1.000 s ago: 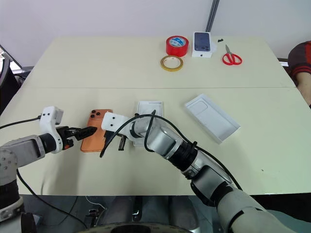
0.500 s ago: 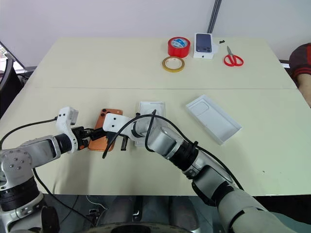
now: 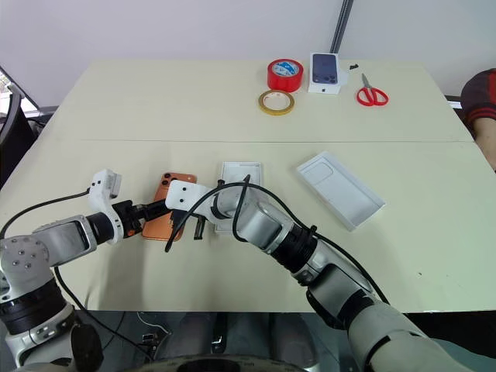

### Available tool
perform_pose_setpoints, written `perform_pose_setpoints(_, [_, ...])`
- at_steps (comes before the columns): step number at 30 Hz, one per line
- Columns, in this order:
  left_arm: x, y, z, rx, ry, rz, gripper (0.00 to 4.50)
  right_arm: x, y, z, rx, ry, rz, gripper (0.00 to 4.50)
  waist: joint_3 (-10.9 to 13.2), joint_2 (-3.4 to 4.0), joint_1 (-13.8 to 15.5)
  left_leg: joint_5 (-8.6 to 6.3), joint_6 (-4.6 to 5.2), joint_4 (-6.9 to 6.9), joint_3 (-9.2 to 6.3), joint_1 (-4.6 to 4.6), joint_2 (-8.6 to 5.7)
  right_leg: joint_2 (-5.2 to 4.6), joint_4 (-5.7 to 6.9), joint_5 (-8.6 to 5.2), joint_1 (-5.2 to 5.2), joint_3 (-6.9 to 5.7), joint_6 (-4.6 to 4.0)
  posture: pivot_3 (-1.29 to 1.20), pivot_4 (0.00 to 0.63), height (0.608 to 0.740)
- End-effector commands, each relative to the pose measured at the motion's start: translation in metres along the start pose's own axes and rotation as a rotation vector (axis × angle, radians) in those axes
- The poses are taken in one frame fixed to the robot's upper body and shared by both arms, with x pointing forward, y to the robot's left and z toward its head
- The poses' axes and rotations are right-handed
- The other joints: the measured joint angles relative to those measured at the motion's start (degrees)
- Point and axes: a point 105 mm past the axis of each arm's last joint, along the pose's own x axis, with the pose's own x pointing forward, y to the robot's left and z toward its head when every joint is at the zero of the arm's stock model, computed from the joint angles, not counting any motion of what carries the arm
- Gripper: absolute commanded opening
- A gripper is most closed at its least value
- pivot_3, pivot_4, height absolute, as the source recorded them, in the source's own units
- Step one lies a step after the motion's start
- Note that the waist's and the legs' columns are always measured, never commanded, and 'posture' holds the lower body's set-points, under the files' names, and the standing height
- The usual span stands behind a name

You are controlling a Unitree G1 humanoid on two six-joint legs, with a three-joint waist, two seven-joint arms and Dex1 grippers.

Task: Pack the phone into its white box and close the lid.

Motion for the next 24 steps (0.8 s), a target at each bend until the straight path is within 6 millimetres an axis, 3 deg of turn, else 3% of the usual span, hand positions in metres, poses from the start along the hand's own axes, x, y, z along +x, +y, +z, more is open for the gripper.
perform_pose_setpoints(1, [0.006, -0.018, -0.005, -0.002, 0.036, -0.11, 3.2, -0.002, -0.001, 0.009, -0.022, -0.035, -0.012, 0.0, 0.0, -0.01, 0.0, 0.0, 0.0, 0.0, 0.0, 0.0, 0.0, 0.0, 0.0, 0.0, -0.01, 0.0, 0.0, 0.0, 0.15, 0.74])
perform_pose_setpoints(3, [0.005, -0.015, -0.002, -0.01, 0.027, -0.095, 2.22, -0.002, -0.002, 0.009, -0.023, -0.035, -0.016, 0.0, 0.0, -0.04, 0.0, 0.0, 0.0, 0.0, 0.0, -0.01, 0.0, 0.0, 0.0, 0.0, -0.01, 0.0, 0.0, 0.0, 0.15, 0.74])
perform_pose_setpoints(16, [-0.003, -0.006, 0.009, -0.101, -0.046, -0.106, 2.22, -0.014, -0.009, 0.012, -0.031, -0.048, -0.056, 0.0, 0.0, -0.08, -0.4, 0.02, -0.04, -0.08, 0.0, -0.07, 0.02, 0.02, 0.0, 0.0, -0.13, 0.01, 0.0, 0.0, 0.15, 0.74])
perform_pose_setpoints(17, [-0.004, -0.004, 0.01, -0.109, -0.054, -0.102, 1.66, -0.016, -0.01, 0.013, -0.032, -0.05, -0.062, 0.0, 0.0, -0.08, -0.5, 0.02, -0.05, -0.08, 0.0, -0.07, 0.02, 0.02, 0.0, 0.0, -0.14, 0.02, 0.0, 0.0, 0.15, 0.74])
perform_pose_setpoints(18, [-0.004, -0.004, 0.012, -0.116, -0.063, -0.101, 1.5, -0.019, -0.013, 0.014, -0.034, -0.054, -0.071, 0.0, 0.0, -0.08, -0.5, 0.02, -0.04, -0.08, 0.0, -0.07, 0.02, 0.02, 0.0, 0.0, -0.14, 0.02, 0.0, 0.0, 0.15, 0.74])
perform_pose_setpoints(21, [-0.007, -0.003, 0.018, -0.138, -0.093, -0.109, 0.11, -0.037, -0.024, 0.018, -0.03, -0.083, -0.115, 0.0, 0.0, -0.12, -0.2, 0.02, -0.04, -0.08, -0.02, -0.09, 0.03, 0.02, 0.0, 0.0, -0.14, 0.0, 0.0, 0.0, 0.15, 0.74])
perform_pose_setpoints(24, [-0.007, -0.004, 0.018, -0.149, -0.098, -0.116, 0.11, -0.054, -0.032, 0.021, -0.008, -0.116, -0.142, 0.0, 0.0, -0.13, -0.4, 0.02, -0.05, -0.09, 0.0, -0.09, 0.02, 0.02, 0.0, 0.0, -0.16, 0.03, 0.0, 0.0, 0.15, 0.74])
